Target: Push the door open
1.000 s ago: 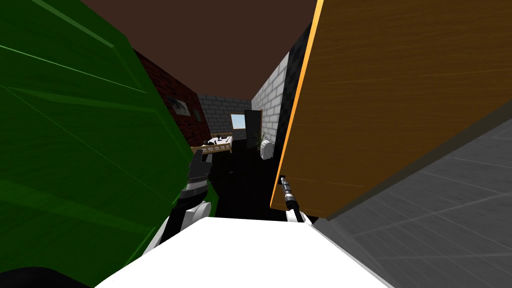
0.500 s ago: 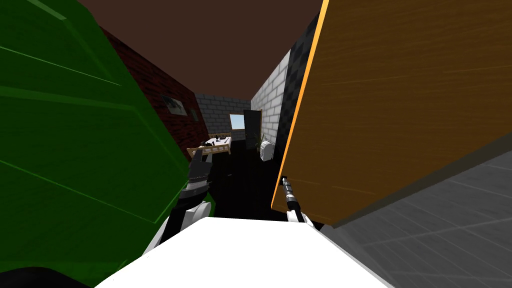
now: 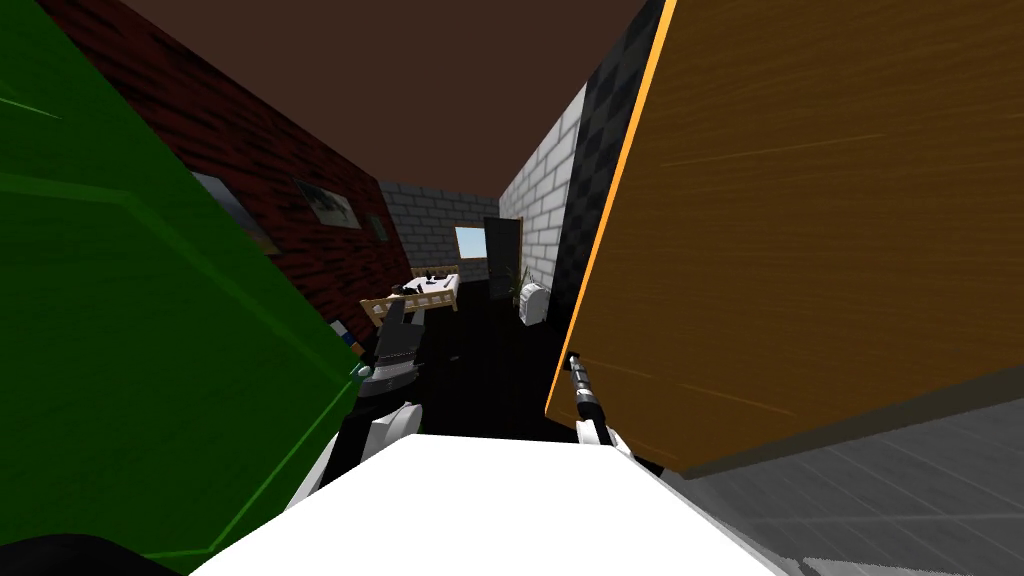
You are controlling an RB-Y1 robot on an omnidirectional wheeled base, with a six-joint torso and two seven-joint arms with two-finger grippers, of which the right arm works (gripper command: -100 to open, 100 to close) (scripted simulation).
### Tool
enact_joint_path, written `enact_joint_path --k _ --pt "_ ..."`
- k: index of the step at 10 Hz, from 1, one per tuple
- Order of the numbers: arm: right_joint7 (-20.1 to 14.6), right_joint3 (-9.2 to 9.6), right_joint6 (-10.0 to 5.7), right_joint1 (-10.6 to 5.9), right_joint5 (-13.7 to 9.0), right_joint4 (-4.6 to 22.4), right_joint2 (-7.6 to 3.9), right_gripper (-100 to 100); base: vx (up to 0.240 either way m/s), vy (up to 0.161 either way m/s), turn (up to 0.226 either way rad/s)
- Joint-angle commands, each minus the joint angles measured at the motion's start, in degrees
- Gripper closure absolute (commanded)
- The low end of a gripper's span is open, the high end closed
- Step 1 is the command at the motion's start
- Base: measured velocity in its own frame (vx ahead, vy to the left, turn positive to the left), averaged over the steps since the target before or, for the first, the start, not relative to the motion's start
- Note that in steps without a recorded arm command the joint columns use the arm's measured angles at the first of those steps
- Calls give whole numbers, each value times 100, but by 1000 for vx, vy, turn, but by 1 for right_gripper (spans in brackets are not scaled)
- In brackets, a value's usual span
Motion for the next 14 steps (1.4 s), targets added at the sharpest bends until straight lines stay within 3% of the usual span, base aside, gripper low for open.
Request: enact_joint_path --k 1,14 --pt "42 -158 64 46 -88 -102 -75 100 234 54 -70" --pt "316 -866 151 42 -521 -44 -189 100 193 48 -59"
